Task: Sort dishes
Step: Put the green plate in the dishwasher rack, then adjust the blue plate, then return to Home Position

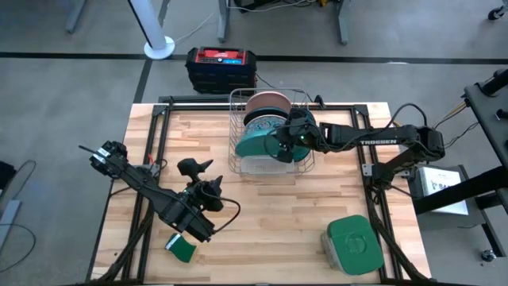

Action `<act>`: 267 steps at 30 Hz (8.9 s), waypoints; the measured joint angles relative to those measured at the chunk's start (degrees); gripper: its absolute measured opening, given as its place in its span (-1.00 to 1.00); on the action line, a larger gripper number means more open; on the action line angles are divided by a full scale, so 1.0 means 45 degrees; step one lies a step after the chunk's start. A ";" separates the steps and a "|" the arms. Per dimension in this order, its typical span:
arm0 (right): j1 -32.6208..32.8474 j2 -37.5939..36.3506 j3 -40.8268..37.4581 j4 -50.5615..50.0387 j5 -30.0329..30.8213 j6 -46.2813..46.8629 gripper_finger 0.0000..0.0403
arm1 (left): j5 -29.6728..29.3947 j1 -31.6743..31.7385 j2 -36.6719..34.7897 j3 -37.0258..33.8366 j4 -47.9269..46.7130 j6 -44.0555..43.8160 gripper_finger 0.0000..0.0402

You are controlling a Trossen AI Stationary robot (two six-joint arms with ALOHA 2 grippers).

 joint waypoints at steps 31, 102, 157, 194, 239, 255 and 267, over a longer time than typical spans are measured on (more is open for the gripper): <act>-0.0634 -0.1052 0.2120 -0.2937 0.0136 -0.0100 0.40 | -0.0033 0.0157 -0.0063 0.0000 -0.0001 0.0005 0.44; 0.3750 -0.6068 -0.1119 -0.5632 0.5008 0.7874 0.02 | 0.4329 0.2710 -0.7344 -1.1224 2.2570 1.3760 0.44; -0.1471 -0.1549 0.1051 -0.8990 0.0523 1.0931 -0.13 | 0.3627 0.2710 -0.7276 -1.1414 2.2245 1.3814 0.44; 0.7163 -0.6974 -0.6138 0.7981 0.1300 -0.0195 -0.08 | 1.2637 0.6343 -0.6319 -1.3219 2.9207 1.5915 0.44; 0.6930 -1.5998 -1.2299 0.9249 -0.0129 -0.5731 -0.94 | 1.0864 0.6358 -0.9486 -1.3240 2.4329 1.4139 0.25; 0.6915 -1.8373 -1.2375 0.4548 -0.2786 -0.3342 -0.95 | 1.0358 0.6358 -0.9437 -1.3240 2.4883 1.3866 0.25; 0.6912 -1.8380 -1.3549 0.4103 -0.3742 -0.1586 -0.95 | 0.7042 0.6421 -0.9452 -1.3240 2.4959 1.4634 0.23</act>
